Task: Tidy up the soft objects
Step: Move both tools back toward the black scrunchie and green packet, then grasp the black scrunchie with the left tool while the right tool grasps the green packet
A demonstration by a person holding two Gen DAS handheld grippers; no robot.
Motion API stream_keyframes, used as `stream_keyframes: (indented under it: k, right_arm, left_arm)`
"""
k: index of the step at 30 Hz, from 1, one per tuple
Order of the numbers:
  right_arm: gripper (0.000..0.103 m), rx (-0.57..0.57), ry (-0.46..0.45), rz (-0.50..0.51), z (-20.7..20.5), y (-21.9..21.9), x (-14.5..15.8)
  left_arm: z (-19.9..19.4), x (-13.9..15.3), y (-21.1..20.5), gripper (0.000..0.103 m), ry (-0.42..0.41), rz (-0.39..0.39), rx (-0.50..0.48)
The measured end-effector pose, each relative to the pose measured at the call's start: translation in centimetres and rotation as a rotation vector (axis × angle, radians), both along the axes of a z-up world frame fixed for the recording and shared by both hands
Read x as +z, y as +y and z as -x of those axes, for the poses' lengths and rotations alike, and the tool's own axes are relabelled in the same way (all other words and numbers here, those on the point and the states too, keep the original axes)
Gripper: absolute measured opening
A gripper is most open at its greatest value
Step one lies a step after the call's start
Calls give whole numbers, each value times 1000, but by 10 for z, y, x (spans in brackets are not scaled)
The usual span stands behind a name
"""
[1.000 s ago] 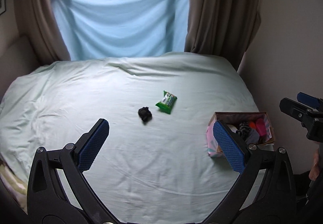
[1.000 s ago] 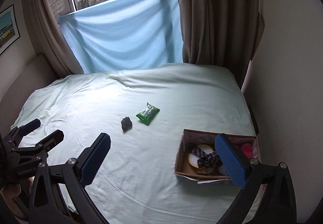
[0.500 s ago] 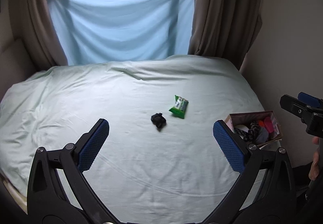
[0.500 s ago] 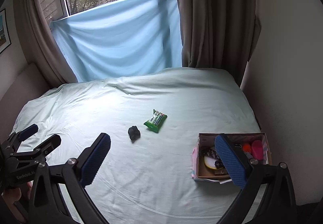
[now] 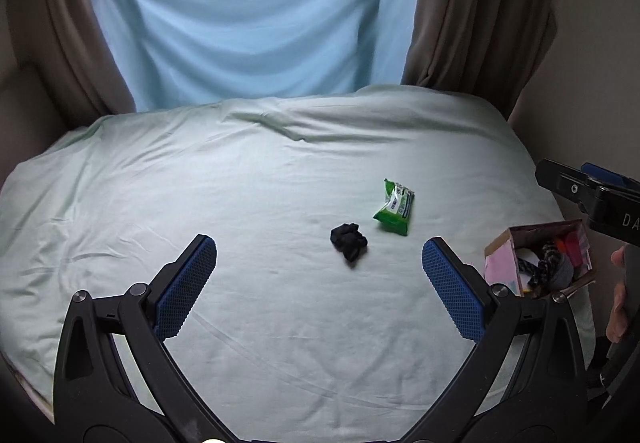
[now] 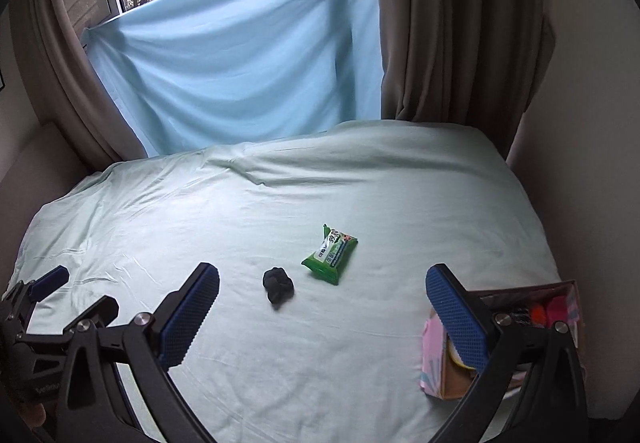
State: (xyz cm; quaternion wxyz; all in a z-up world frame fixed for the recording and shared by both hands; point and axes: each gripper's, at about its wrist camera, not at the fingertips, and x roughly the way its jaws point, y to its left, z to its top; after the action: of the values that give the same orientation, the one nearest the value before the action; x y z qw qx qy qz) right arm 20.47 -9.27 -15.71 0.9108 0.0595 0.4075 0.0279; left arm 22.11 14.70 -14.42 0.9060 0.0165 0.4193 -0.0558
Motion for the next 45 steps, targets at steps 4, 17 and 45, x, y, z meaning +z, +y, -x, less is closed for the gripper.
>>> stream_keyframes:
  k: [4,17,45]
  right_arm:
    - [103,6,44,-4,-40,5,-28]
    - [103,-32,206,-35,-155,-1,-152]
    - [51,-56,391,-28,-241,12,-322]
  left_arm:
    - [-35,-34,-3,102,50,14,27]
    - [-135,-173,-30,102,219,91,90]
    - [-194,-335,-76,32,333,28,85]
